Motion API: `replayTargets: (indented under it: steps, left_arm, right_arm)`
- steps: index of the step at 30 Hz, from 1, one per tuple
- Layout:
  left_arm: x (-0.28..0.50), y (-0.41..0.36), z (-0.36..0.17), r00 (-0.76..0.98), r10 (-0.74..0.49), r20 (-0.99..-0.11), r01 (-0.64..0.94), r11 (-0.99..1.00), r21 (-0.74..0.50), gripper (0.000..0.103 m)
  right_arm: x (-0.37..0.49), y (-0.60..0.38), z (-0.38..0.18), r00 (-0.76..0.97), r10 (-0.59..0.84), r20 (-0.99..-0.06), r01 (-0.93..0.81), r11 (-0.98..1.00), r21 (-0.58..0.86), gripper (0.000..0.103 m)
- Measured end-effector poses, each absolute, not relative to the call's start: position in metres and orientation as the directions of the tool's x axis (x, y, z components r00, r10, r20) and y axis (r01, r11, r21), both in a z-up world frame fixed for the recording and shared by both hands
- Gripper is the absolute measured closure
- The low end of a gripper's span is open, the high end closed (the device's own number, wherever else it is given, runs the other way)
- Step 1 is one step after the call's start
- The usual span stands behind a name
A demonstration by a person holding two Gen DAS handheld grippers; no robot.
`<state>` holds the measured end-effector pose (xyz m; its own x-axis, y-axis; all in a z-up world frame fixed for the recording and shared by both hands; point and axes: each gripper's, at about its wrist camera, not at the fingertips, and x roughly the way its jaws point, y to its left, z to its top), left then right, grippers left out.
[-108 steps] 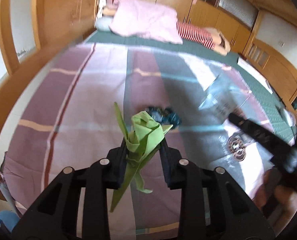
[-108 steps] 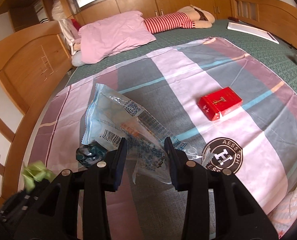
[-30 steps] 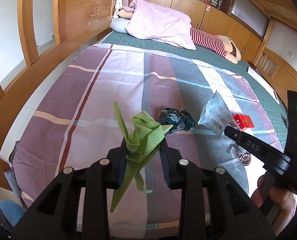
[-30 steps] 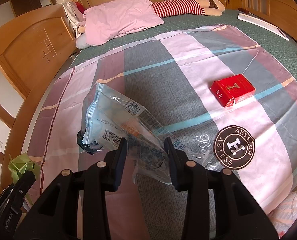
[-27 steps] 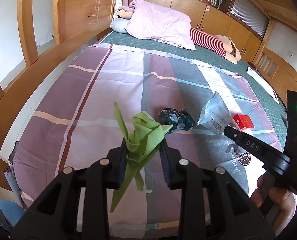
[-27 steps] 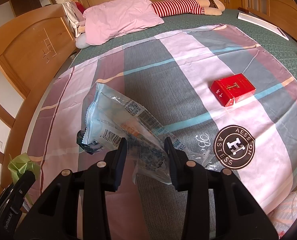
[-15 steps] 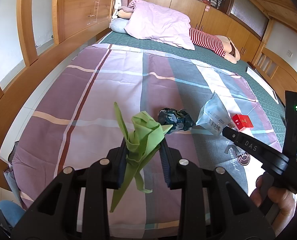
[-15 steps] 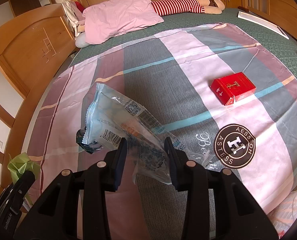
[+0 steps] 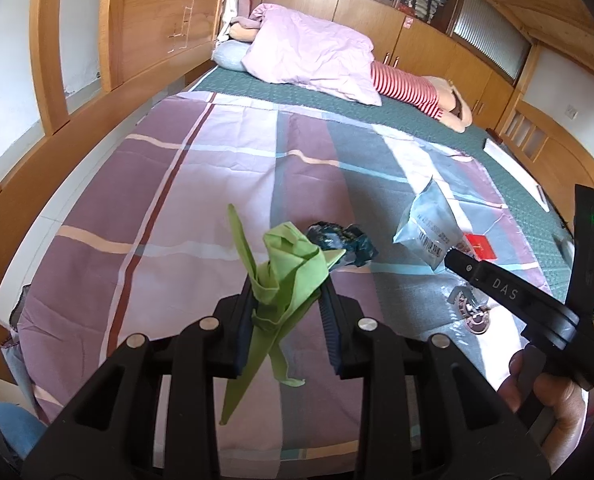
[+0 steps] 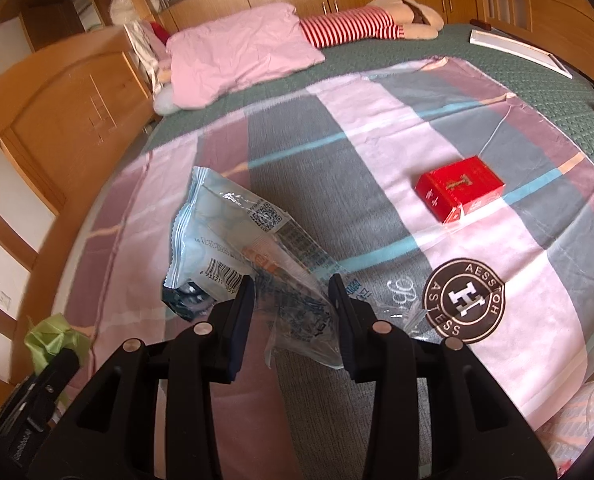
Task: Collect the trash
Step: 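Carry both wrappers over the white trash bag and open both tools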
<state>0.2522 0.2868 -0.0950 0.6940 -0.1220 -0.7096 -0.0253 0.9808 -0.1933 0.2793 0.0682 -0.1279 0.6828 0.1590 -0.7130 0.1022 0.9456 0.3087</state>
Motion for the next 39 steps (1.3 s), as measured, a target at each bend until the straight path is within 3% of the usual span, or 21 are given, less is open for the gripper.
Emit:
replayTargets:
  steps: [4, 12, 19, 23, 28, 29, 31, 32, 36, 39]
  left_arm:
    - [0.252, 0.279, -0.085, 0.706, -0.229, -0.670, 0.046, 0.959, -0.279, 0.072]
    - [0.246, 0.249, -0.079, 0.633, -0.530, -0.564, 0.266, 0.833, -0.485, 0.072]
    - [0.223, 0.181, -0.072, 0.435, -0.770, -0.467, 0.489, 0.638, -0.595, 0.072]
    - [0.196, 0.121, -0.070, 0.288, -0.838, -0.464, 0.603, 0.535, -0.592, 0.072]
    - [0.151, 0.034, -0.077, 0.048, -0.877, -0.477, 0.720, 0.362, -0.593, 0.070]
    - [0.140, 0.015, -0.079, 0.001, -0.874, -0.486, 0.736, 0.330, -0.591, 0.066]
    - [0.124, -0.012, -0.085, -0.062, -0.856, -0.512, 0.762, 0.291, -0.579, 0.026]
    - [0.119, -0.024, -0.087, -0.068, -0.846, -0.528, 0.775, 0.288, -0.562, 0.019]
    - [0.146, -0.007, -0.085, 0.018, -0.825, -0.565, 0.752, 0.384, -0.536, 0.012]
    - [0.204, 0.048, -0.076, 0.235, -0.759, -0.608, 0.646, 0.589, -0.486, 0.006]
  right_arm:
    - [0.254, 0.050, -0.106, 0.712, 0.205, -0.672, 0.082, 0.926, 0.369, 0.064]
    - [0.178, -0.039, -0.039, 0.753, 0.160, -0.638, 0.085, 0.938, 0.335, 0.064]
    - [0.071, -0.157, -0.053, 0.638, -0.041, -0.769, 0.304, 0.931, 0.203, 0.064]
    - [0.031, -0.189, -0.089, 0.457, -0.035, -0.889, 0.332, 0.934, 0.134, 0.045]
    - [-0.015, -0.245, -0.078, 0.505, -0.142, -0.851, 0.530, 0.829, 0.177, 0.035]
    - [-0.023, -0.257, -0.071, 0.525, -0.155, -0.837, 0.568, 0.796, 0.209, 0.035]
    - [-0.032, -0.270, -0.062, 0.555, -0.165, -0.815, 0.600, 0.758, 0.256, 0.034]
    - [-0.034, -0.273, -0.058, 0.567, -0.174, -0.805, 0.606, 0.750, 0.265, 0.033]
    - [-0.020, -0.270, -0.046, 0.592, -0.192, -0.783, 0.601, 0.752, 0.271, 0.030]
    - [0.003, -0.259, -0.045, 0.605, -0.158, -0.780, 0.565, 0.776, 0.281, 0.029]
